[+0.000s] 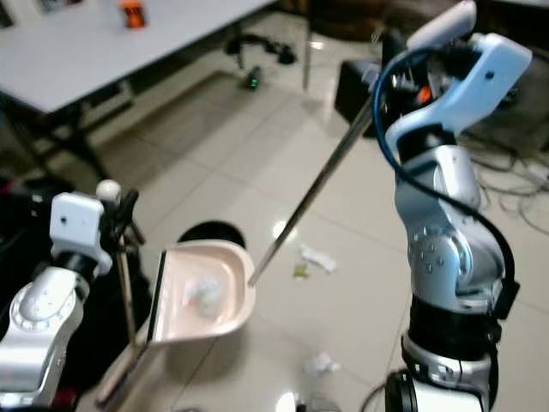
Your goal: Sweep floor
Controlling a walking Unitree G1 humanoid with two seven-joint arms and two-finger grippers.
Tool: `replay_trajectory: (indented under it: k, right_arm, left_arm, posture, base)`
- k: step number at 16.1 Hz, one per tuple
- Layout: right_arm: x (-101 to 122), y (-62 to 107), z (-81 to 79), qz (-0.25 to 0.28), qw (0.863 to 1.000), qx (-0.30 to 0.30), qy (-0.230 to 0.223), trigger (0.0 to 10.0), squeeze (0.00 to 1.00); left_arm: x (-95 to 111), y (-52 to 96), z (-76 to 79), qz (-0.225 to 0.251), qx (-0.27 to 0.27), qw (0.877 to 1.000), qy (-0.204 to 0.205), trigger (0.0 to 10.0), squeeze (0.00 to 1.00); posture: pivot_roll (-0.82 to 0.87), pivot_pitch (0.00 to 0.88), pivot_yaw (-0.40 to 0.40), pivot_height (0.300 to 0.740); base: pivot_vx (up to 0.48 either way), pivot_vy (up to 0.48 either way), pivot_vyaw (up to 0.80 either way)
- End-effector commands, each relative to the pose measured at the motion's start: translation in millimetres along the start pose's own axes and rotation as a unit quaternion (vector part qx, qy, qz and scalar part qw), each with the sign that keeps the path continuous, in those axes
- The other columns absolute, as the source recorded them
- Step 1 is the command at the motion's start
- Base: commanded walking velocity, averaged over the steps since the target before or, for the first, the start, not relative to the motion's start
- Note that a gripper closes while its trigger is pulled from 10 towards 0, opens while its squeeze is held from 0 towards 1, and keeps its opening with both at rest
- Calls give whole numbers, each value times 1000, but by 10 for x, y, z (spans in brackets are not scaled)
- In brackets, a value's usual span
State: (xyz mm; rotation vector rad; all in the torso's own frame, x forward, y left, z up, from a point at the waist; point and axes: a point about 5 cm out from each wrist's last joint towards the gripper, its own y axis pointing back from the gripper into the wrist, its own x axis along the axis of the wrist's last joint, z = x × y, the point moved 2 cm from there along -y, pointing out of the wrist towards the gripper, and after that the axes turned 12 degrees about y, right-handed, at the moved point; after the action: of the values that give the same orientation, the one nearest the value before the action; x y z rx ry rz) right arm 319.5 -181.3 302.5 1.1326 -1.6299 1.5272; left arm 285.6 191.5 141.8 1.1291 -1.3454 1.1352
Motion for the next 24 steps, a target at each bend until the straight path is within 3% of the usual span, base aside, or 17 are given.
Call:
replay_trajectory:
  k: [1,7,16,19,24]
  right_arm:
    - [102,0,74,19,1000,-14,7,10000,0]
    - [102,-29,126,27,999,-27,18,10000,0]
    - [-80,-307,219,62,993,-98,36,10000,0]
    - [-131,-482,94,86,992,-80,52,10000,0]
    - [-190,-765,-414,144,984,13,107,10000,0]
  left_arm:
    - [52,-24,65,13,-10,1000,7,10000,0]
    - [20,0,24,10,7,1000,10,10000,0]
    - [-2,87,-9,2,19,1000,9,10000,0]
    - [-9,122,-12,0,20,1000,8,10000,0]
    - [3,201,-61,1,33,999,-1,10000,0]
  posture:
    - [-29,63,57,740]
    - [-28,66,54,740]
    - [2,104,38,740]
    - [13,113,30,740]
    - [51,118,7,740]
  base:
    - [398,0,0]
    - [186,0,0]
    - [0,0,0]
    - [0,0,0]
    - [0,0,0]
